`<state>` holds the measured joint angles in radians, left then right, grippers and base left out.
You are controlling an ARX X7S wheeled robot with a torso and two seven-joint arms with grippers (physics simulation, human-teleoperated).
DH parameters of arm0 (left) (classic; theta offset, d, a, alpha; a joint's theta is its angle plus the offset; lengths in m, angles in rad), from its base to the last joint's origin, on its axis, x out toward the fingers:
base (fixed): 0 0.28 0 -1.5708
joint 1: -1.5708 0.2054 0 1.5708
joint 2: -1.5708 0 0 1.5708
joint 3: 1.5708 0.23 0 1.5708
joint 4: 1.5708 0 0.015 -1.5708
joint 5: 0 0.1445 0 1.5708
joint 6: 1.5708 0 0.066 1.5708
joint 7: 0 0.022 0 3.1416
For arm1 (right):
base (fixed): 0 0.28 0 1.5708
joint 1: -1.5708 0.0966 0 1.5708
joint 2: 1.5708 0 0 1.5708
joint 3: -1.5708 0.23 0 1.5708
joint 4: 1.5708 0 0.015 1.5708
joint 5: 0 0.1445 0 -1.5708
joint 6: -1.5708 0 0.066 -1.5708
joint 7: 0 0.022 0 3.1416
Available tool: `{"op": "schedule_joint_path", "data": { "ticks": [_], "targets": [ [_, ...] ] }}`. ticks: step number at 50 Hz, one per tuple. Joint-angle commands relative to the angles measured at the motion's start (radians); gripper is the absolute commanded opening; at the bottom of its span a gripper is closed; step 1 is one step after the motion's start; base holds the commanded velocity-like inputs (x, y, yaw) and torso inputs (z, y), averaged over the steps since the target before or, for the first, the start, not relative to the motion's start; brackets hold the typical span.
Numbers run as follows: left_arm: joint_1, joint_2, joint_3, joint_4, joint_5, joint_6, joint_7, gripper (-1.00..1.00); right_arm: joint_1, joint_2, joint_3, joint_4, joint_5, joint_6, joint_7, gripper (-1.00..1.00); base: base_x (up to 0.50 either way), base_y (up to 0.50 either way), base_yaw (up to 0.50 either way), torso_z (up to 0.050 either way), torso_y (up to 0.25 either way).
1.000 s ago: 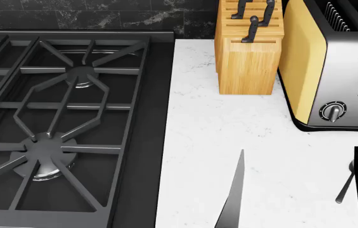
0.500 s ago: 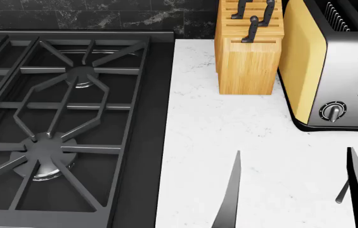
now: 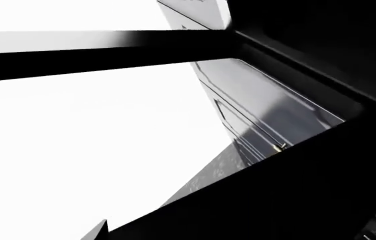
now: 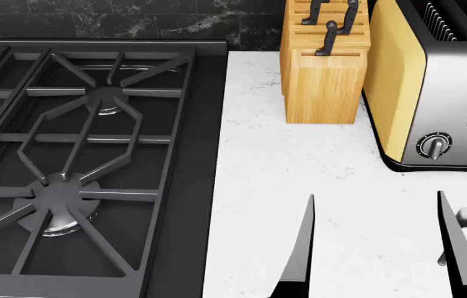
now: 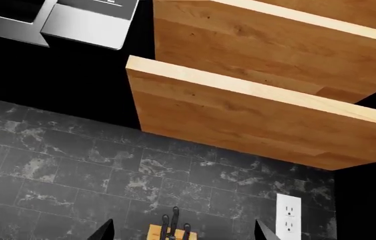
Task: Open the microwave door
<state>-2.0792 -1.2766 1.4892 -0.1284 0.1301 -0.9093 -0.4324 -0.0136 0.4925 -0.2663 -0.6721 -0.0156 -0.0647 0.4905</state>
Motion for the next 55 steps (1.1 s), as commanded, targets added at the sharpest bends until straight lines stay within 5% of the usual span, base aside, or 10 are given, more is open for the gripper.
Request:
{"op": "schedule_joint_path", "data": {
  "ticks": [1, 20, 33, 55],
  "targets": [
    [-0.02, -0.043, 0.003, -0.005, 0.049, 0.018, 0.034, 1.0, 0.017, -0.009, -0.014, 0.067, -0.012, -0.009, 0.002, 1.0, 0.0, 0.0, 0.0, 0.0, 0.0],
    [-0.072, -0.035, -0.007, -0.075, 0.133, 0.073, 0.097, 1.0, 0.037, -0.02, -0.031, 0.155, -0.033, -0.023, 0.01, 1.0, 0.0, 0.0, 0.0, 0.0, 0.0],
    [-0.045, 0.035, -0.025, -0.271, 0.101, 0.187, 0.037, 1.0, 0.052, -0.035, -0.015, 0.251, -0.039, -0.005, 0.04, 1.0, 0.0, 0.0, 0.0, 0.0, 0.0],
    [-0.069, -0.106, -0.044, -0.302, 0.152, 0.251, 0.071, 1.0, 0.061, -0.054, -0.032, 0.262, -0.059, 0.037, 0.053, 1.0, 0.0, 0.0, 0.0, 0.0, 0.0]
  ]
}}
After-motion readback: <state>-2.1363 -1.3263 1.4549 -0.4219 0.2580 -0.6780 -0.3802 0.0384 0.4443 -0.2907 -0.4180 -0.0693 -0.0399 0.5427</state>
